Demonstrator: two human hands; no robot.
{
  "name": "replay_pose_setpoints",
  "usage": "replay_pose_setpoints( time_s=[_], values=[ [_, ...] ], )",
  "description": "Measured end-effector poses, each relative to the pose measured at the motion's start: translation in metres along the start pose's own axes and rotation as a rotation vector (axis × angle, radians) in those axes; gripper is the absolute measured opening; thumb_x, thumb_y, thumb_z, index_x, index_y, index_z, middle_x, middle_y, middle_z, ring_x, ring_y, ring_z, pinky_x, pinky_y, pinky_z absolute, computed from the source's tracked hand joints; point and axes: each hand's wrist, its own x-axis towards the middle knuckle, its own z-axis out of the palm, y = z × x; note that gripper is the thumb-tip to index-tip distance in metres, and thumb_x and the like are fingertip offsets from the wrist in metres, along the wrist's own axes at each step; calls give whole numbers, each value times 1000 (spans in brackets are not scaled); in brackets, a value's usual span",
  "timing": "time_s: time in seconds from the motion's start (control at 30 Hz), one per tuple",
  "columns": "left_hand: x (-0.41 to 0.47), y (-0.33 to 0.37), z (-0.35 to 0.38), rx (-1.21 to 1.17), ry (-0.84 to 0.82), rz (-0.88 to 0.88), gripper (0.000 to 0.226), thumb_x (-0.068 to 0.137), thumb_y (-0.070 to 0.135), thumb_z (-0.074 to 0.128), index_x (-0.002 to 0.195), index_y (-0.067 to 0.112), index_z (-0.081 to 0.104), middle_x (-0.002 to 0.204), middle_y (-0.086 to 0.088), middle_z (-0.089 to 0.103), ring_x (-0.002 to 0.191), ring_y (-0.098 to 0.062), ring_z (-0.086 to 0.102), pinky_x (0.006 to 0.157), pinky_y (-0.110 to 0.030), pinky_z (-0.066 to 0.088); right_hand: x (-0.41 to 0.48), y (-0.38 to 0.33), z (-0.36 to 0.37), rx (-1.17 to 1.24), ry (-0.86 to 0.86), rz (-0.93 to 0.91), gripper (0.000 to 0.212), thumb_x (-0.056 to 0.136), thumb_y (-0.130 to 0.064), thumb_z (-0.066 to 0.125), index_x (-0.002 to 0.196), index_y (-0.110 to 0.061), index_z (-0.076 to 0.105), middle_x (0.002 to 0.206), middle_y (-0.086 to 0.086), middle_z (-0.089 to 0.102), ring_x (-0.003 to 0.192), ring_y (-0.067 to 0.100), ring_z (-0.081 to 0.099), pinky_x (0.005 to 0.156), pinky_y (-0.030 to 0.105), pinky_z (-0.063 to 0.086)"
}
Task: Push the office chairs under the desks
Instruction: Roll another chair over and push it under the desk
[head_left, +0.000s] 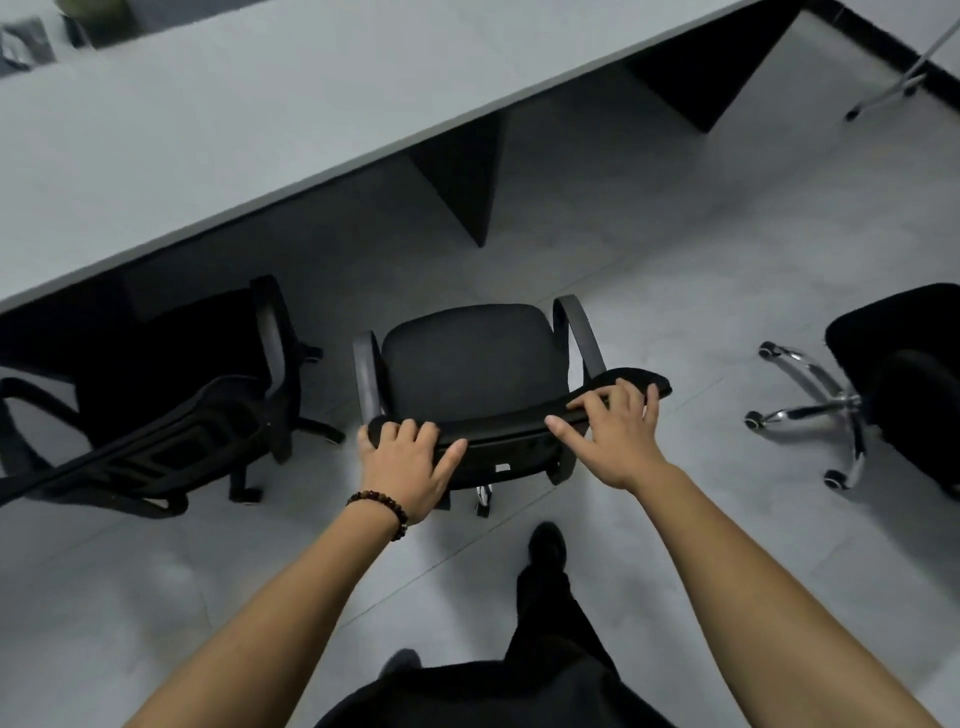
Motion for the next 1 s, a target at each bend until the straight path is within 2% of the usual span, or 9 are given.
replay_pose_setpoints(
  time_s=[0.2,0.43,0.73,1.0],
  values=[
    [88,53,-32,-70,-24,-143,63,89,69,13,116,28,52,118,0,54,119,-25,43,110,-57,15,116,34,-60,-53,-61,-125,75,85,-83,18,130,-32,51,146,12,39,148,30,5,116,56,-17],
    [162,68,-61,-103,-29,-206,67,88,70,13,120,27,52,120,-1,53,122,-26,41,112,-56,14,203,41,-95,-103,-92,-177,74,87,-81,18,133,-32,50,149,12,35,149,31,3,115,55,-19],
    [242,42,-94,-87,26,-189,67,88,70,11,114,26,54,115,-1,55,117,-25,45,112,-54,16,283,9,-120,-127,-114,-156,74,88,-80,19,136,-31,47,152,14,32,149,32,-1,114,57,-19],
    [290,6,-115,-96,43,-250,72,86,71,9,113,24,55,112,-1,54,116,-25,46,113,-54,17,335,-31,-127,-137,-125,-178,74,88,-79,19,137,-30,46,152,15,31,150,33,-1,113,57,-21]
  ],
)
